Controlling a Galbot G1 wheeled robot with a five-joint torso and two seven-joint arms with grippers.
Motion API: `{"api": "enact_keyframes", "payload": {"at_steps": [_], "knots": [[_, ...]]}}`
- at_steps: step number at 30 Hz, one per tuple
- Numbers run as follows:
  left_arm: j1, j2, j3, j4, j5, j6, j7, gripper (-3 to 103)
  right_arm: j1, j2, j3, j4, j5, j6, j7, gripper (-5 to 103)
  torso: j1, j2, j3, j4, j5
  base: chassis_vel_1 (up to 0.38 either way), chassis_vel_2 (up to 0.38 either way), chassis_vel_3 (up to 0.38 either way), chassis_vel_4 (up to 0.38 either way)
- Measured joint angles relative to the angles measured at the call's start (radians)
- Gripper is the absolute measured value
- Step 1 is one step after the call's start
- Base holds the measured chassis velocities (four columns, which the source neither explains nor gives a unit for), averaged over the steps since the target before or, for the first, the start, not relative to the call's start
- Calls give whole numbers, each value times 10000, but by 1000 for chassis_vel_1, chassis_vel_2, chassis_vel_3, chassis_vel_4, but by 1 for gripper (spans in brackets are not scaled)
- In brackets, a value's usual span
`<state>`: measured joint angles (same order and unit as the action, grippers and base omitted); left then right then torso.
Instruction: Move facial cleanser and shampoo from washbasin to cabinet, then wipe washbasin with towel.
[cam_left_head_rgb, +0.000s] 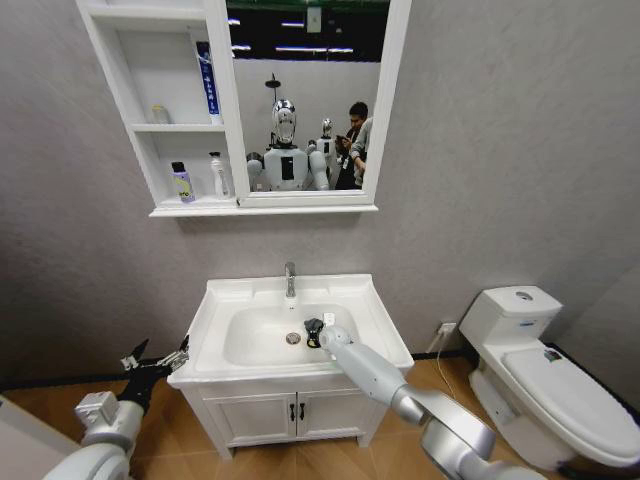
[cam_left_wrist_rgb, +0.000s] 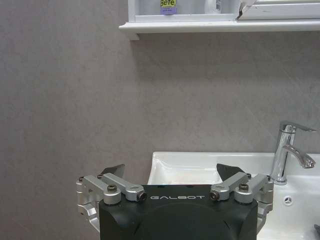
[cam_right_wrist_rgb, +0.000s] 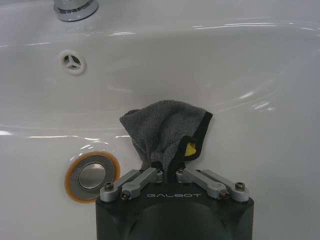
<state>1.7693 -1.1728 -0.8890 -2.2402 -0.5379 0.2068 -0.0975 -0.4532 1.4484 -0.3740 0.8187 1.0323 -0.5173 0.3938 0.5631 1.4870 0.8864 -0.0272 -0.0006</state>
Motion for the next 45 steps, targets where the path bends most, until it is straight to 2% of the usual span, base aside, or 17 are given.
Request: {"api": "enact_keyframes", "payload": {"at_steps": [7, 16, 18, 19, 22, 24, 27, 30, 32, 37, 42, 43, 44, 45], "knots": [[-1, 0, 0, 0, 0, 0, 0, 100, -126, 723, -316, -160, -621, 124, 13, 6, 7, -6, 5, 3, 5, 0, 0, 0, 0], [-1, 0, 1, 0, 0, 0, 0, 100, -46, 1442, -583, -462, -781, 169, -241, 6, 10, -10, 9, -4, 2, 0, 0, 0, 0], [0, 0, 0, 0, 0, 0, 2, 100, 13, 1581, -642, -612, -917, 249, -617, 6, 9, -10, 9, 10, 6, 0, 0, 0, 0], [0, 0, 0, 0, 0, 0, 0, 100, 55, 1578, -655, -715, -1055, 332, -954, 6, 9, -9, 9, 6, 3, 0, 0, 0, 0], [0, 0, 0, 0, 0, 0, 1, 100, 100, 1578, -665, -811, -1193, 472, -1296, 6, 9, -9, 9, 4, 4, 0, 0, 0, 0], [0, 0, 0, 0, 0, 0, 1, 100, 113, 1577, -670, -821, -1235, 540, -1454, 6, 9, -9, 9, 6, 4, 0, 0, 0, 0], [0, 0, 0, 0, 0, 0, 1, 100, 129, 1589, -708, -753, -1226, 906, -2352, 6, 11, -13, 12, 22, 9, 0, 0, 0, 0], [-1, 0, 0, 0, 0, 0, 1, 100, 114, 1589, -715, -671, -1239, 984, -2632, 6, 11, -14, 14, 20, 9, 0, 0, 0, 0], [0, 0, 0, 0, 0, 0, 1, 100, 30, 1594, -779, -220, -1402, 1021, -3100, 6, 11, -14, 13, 19, 10, 0, 0, 0, 0], [0, 0, 0, 0, 0, 0, 2, 100, -13, 1650, -788, -340, -2126, 1131, -2929, 6, 5, -8, 7, 16, 10, 0, 0, 0, 0], [-1, 0, 1, -1, 0, 0, 1, 100, 27, 1633, -511, -605, -2649, 965, -1914, 6, 5, -4, 5, 11, 9, 0, 0, 0, 0], [-1, 0, 1, 0, 0, 0, 2, 100, 52, 1601, -486, -481, -2680, 770, -1457, 6, 5, -5, 5, 12, 9, 0, 0, 0, 0], [-1, 0, 1, 0, 0, 0, 2, 100, 52, 1601, -486, -481, -2680, 770, -1457, 6, 5, -5, 5, 12, 9, 0, 0, 0, 0], [-1, 0, 0, -1, 0, 0, 2, 100, 54, 1465, -528, -275, -2508, 612, -1132, 6, 5, -5, 6, 16, 11, 0, 0, 0, 0]]}}
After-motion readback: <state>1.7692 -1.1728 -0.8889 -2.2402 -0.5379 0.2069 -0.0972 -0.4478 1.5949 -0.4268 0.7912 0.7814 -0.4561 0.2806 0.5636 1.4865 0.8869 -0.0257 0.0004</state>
